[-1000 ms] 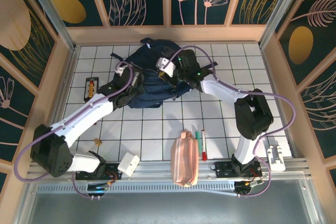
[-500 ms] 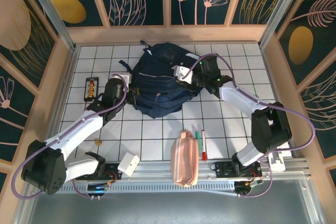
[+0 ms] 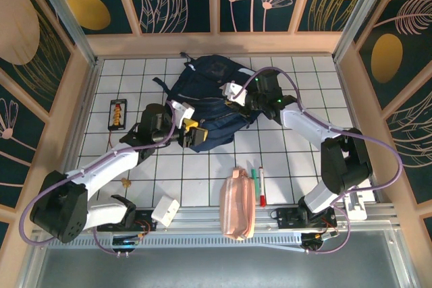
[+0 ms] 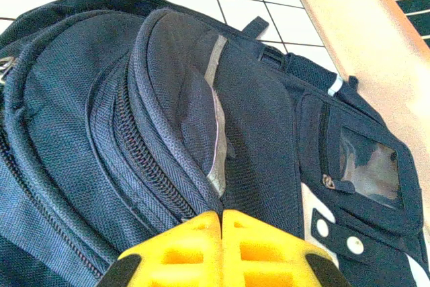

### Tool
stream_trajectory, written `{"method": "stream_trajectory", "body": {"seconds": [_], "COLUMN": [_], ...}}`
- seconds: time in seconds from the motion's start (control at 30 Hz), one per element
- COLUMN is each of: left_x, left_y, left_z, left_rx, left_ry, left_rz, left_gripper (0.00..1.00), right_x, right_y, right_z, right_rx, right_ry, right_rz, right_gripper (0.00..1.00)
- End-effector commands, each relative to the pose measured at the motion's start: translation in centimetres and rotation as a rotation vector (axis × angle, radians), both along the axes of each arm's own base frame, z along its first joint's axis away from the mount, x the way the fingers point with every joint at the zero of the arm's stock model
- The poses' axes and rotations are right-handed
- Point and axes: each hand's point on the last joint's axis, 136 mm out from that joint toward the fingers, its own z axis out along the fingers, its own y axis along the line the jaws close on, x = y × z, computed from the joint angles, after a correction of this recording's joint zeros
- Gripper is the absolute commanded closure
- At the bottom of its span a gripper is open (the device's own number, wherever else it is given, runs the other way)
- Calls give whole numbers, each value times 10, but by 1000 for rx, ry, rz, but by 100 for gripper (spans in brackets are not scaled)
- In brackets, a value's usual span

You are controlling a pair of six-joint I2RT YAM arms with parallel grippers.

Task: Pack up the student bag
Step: Unzip the student bag at the top-center of the table.

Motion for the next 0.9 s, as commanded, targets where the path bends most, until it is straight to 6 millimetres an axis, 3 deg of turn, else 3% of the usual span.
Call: {"method": "stream_trajectory", "body": {"seconds": [0.0, 0.3, 0.43, 0.53, 0.7, 0.87], "left_x": [-1, 22, 35, 32, 18, 18], "left_y": [-1, -6, 2, 3, -1, 0], "left_z": [-4, -7, -9, -6, -20, -24], "left_rx": [-5, -31, -2, -26, -33, -30], "left_ry": [38, 157, 175, 174, 231, 214], "left_rz": [-52, -90, -31, -46, -120, -115], "left_gripper": [38, 44, 48, 51, 67, 68], "right_x": [3, 0, -2, -1, 1, 0], "right_y": [10, 11, 11, 10, 11, 11], "right_z": [23, 22, 22, 22, 22, 20], "right_rx": [57, 63, 61, 57, 53, 52], "right_ry": [-26, -16, -19, -20, -25, -19], "right_rz": [25, 32, 34, 33, 34, 37], "right_gripper": [100, 100, 100, 100, 100, 100]}}
